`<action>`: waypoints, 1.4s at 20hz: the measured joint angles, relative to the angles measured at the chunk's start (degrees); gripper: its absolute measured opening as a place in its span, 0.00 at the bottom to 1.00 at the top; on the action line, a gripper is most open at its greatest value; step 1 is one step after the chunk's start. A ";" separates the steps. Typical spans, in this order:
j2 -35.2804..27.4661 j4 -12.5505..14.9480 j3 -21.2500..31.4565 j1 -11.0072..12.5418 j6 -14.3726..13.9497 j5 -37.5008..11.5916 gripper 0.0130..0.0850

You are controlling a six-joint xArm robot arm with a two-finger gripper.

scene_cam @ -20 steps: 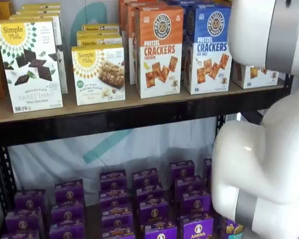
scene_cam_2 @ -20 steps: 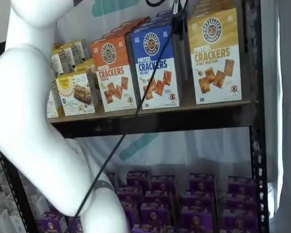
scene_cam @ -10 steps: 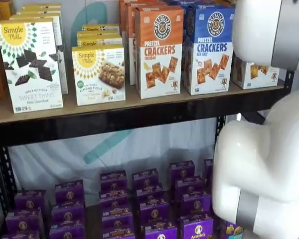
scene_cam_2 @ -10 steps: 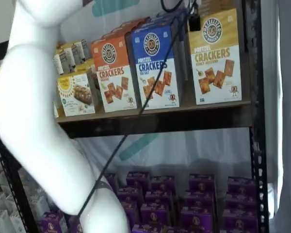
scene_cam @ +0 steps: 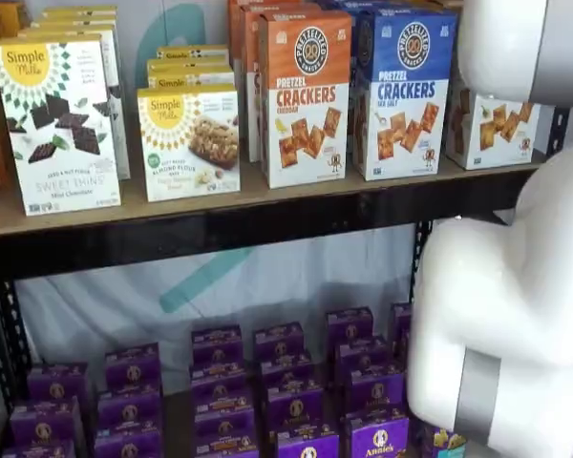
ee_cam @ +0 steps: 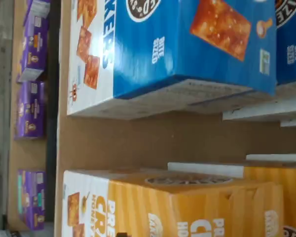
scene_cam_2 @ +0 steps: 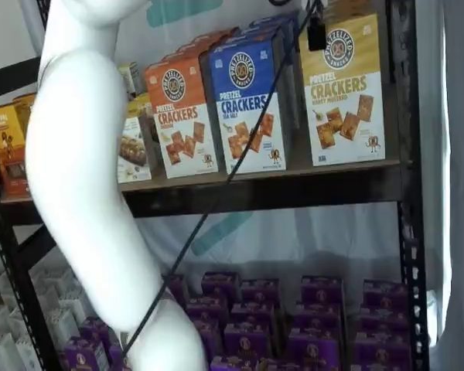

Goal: Retrieve the yellow and white box located on the top shelf, the sixth one from the left

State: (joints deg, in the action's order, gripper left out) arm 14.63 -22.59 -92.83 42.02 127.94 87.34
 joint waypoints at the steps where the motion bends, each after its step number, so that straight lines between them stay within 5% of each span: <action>1: -0.51 0.55 -0.71 -0.26 -0.30 0.61 1.00; 13: -2.82 5.78 -3.39 -3.10 -2.54 4.08 1.00; 21: -5.42 3.05 -7.71 -1.95 -3.22 7.10 1.00; 28: -6.14 5.53 -7.71 -3.20 -2.94 4.84 1.00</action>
State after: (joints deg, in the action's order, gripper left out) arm 8.49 -17.05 -100.54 38.82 125.00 92.17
